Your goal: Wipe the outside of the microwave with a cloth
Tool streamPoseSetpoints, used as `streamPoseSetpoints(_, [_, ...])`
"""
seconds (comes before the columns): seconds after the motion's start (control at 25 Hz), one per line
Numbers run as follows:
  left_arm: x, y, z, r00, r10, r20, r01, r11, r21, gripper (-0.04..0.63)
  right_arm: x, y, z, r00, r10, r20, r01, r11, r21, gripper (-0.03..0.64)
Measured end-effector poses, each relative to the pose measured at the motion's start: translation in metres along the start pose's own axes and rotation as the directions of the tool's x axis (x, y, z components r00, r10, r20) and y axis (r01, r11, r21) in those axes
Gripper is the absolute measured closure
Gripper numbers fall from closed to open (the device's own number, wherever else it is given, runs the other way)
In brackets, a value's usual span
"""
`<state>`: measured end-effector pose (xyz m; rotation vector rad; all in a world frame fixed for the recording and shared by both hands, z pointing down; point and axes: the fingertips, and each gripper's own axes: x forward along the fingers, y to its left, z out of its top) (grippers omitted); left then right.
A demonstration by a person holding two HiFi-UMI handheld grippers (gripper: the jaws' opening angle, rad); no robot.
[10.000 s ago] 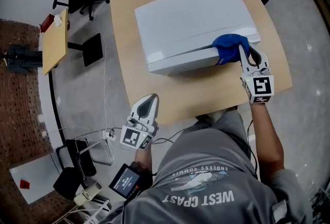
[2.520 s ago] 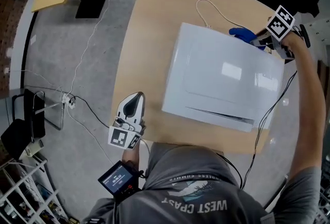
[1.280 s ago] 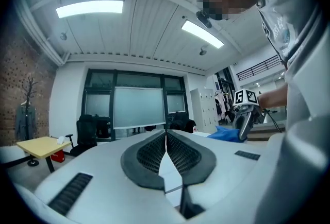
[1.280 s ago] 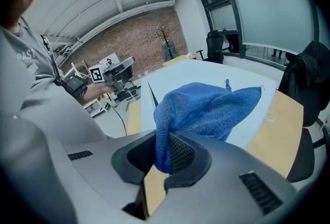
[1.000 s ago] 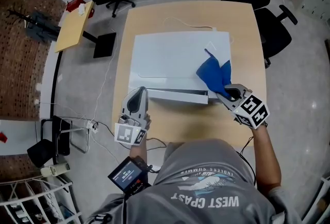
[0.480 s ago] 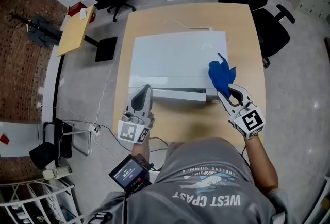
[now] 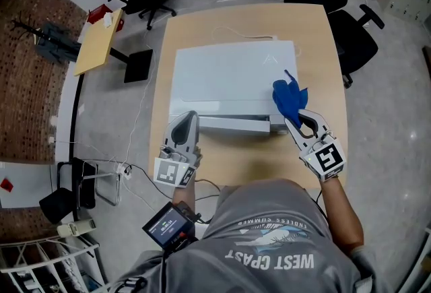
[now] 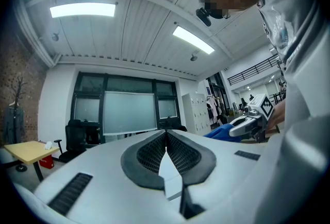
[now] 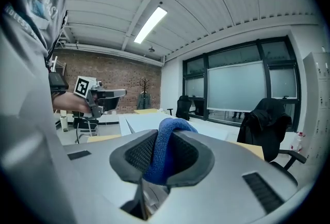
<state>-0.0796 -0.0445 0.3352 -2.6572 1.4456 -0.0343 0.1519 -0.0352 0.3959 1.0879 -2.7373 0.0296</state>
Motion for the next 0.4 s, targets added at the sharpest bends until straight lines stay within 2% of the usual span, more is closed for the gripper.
streamPoseSetpoints(0.4, [0.0006, 0.0030, 0.0006, 1.000, -0.006, 0.003, 0.006, 1.000, -0.003, 0.572, 0.0011, -0.0002, 0.0009, 1.000, -0.006, -0.012, 0.006, 1.000, 0.001, 0.541])
